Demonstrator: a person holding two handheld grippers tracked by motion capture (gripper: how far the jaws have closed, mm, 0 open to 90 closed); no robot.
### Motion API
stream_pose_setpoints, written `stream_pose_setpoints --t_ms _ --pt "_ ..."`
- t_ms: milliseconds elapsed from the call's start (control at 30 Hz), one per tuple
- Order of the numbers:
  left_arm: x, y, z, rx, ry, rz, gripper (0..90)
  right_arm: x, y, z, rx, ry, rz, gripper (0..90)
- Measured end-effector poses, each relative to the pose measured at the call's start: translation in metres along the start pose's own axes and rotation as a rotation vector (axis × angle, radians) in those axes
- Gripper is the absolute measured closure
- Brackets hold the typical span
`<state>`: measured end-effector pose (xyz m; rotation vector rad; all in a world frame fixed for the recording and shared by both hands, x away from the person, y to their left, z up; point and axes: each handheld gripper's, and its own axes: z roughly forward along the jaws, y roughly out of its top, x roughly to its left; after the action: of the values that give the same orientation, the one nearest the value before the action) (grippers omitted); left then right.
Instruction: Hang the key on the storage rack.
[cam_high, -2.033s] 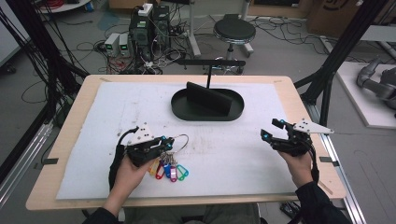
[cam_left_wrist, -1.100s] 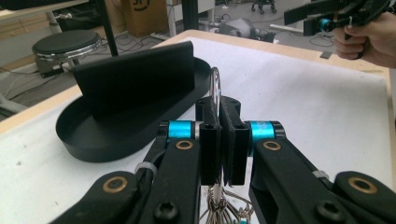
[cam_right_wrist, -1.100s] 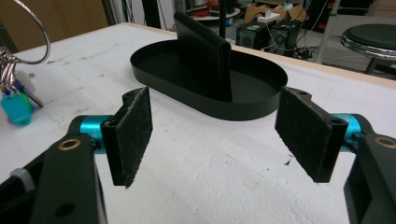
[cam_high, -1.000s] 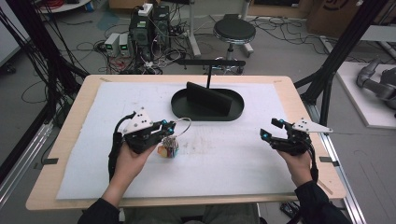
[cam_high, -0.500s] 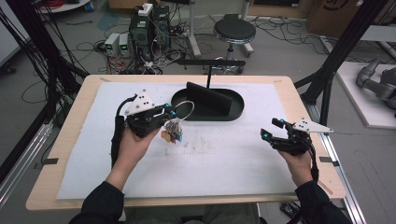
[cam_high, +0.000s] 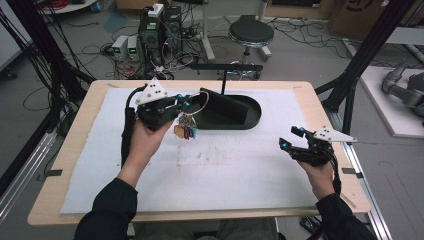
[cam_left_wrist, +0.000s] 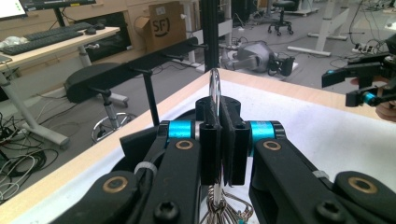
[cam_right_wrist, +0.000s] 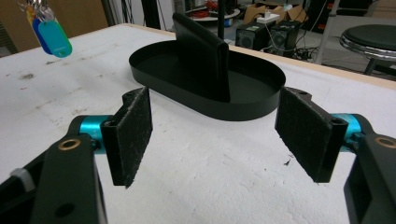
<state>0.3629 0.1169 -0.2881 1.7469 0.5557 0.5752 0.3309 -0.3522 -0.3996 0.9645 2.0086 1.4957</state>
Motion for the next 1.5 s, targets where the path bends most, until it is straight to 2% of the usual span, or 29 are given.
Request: stream_pose_setpoints --t_ms 400,800,1033,1267,1500 --pt "0.015 0.015 0.015 -0.007 0.033 -0.013 86.4 0.0 0.0 0.0 -0.001 0.003 -0.002 27.9" --pt "0.03 0.026 0.035 0.014 0.063 -0.024 86.4 0.0 0.0 0.001 -0.001 0.003 -0.001 28.0" --pt "0.04 0.025 0.048 0.03 0.089 -0.037 86.4 0.0 0.0 0.001 0.0 0.003 0.002 27.9" --pt "0.052 0.017 0.059 0.047 0.121 -0.06 86.3 0.0 0.0 0.002 0.003 0.005 0.0 27.9" --pt "0.064 0.006 0.073 0.055 0.153 -0.105 86.3 0.001 0.0 0.003 0.003 0.01 -0.002 27.9"
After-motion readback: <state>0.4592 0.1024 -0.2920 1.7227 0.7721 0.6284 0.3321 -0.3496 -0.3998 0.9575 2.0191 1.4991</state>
